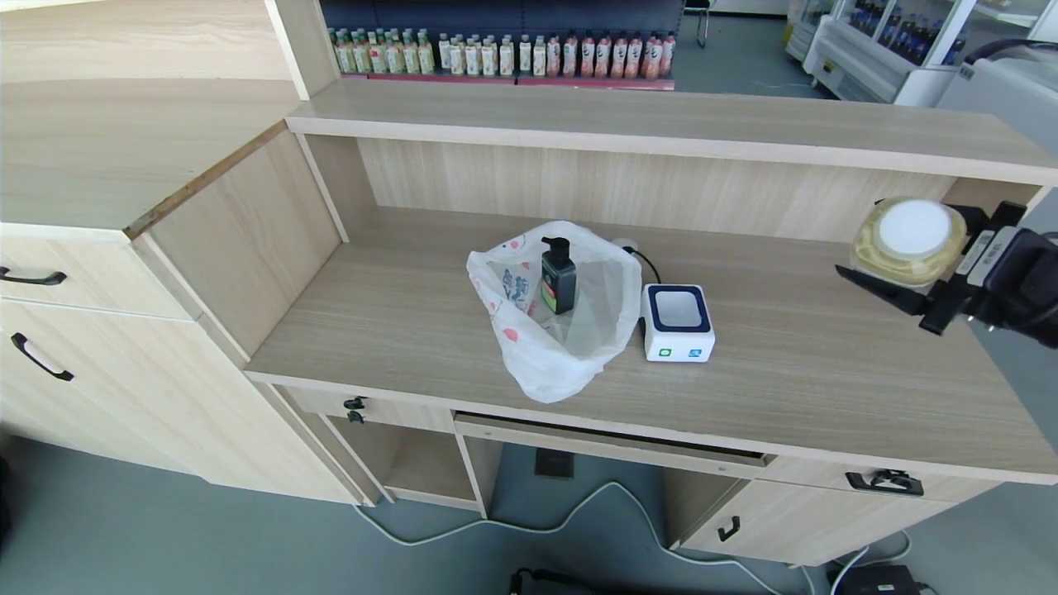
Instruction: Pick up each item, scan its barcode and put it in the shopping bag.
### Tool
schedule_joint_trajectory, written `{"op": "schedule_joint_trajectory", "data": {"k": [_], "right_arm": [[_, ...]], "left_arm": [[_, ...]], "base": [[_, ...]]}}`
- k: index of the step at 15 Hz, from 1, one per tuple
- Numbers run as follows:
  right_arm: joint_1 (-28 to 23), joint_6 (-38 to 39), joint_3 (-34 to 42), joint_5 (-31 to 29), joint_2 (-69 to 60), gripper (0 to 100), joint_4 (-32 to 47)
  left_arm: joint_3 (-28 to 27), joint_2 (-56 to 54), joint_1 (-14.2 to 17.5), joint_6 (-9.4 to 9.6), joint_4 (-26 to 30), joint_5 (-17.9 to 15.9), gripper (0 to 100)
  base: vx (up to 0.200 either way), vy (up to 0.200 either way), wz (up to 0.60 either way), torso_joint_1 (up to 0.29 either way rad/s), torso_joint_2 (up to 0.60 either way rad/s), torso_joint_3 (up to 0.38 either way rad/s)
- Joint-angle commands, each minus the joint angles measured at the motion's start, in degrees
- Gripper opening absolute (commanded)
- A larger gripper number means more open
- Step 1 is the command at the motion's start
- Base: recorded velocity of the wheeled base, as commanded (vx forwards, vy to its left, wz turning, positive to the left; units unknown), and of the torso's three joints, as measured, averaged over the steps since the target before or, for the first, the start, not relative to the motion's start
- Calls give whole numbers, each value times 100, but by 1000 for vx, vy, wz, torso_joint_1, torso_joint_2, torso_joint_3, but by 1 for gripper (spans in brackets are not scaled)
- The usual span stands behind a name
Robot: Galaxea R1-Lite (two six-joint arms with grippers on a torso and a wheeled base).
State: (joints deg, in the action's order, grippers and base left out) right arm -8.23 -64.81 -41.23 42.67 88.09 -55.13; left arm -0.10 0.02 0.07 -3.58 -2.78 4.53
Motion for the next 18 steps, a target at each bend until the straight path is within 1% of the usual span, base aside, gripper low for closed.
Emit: {"op": "schedule_joint_trajectory", "data": {"k": [1, 4, 6, 7, 9, 10, 11, 13, 18], "right_arm": [[-56, -560, -430, 31, 622, 0, -227], [-38, -639, -386, 110, 1386, 0, -1281], [-38, -647, -377, 277, 1835, 0, -1756], [-38, -683, -360, 339, 1905, 0, -1809], [-74, -1113, -386, 717, 2265, 0, -1993], [-118, -1175, -377, 831, 2344, 0, -2028], [-205, -1386, -395, 1103, 2503, 0, -2055], [-205, -1474, -483, 1350, 2670, 0, -2099], [-241, -1553, -571, 1367, 2995, 0, -2222]], "left_arm": [[1, -2, 1, -2, -3, 4, 100], [1, -2, 1, -2, -3, 4, 100], [1, -2, 1, -2, -3, 4, 100], [1, -2, 1, -2, -3, 4, 100], [1, -2, 1, -2, -3, 4, 100], [1, -2, 1, -2, -3, 4, 100], [1, -2, 1, -2, -3, 4, 100], [1, -2, 1, -11, -3, 4, 100], [1, -2, 1, -2, -3, 4, 100]], "base": [[0, 0, 600, -2, 2, 2], [0, 0, 600, 2, 4, 4], [0, 0, 0, 0, 0, 0], [0, 0, 0, 0, 0, 0], [0, 0, 0, 0, 0, 0], [0, 0, 0, 0, 0, 0], [0, 0, 0, 0, 0, 0], [0, 0, 0, 0, 0, 0], [0, 0, 0, 0, 0, 0]]}}
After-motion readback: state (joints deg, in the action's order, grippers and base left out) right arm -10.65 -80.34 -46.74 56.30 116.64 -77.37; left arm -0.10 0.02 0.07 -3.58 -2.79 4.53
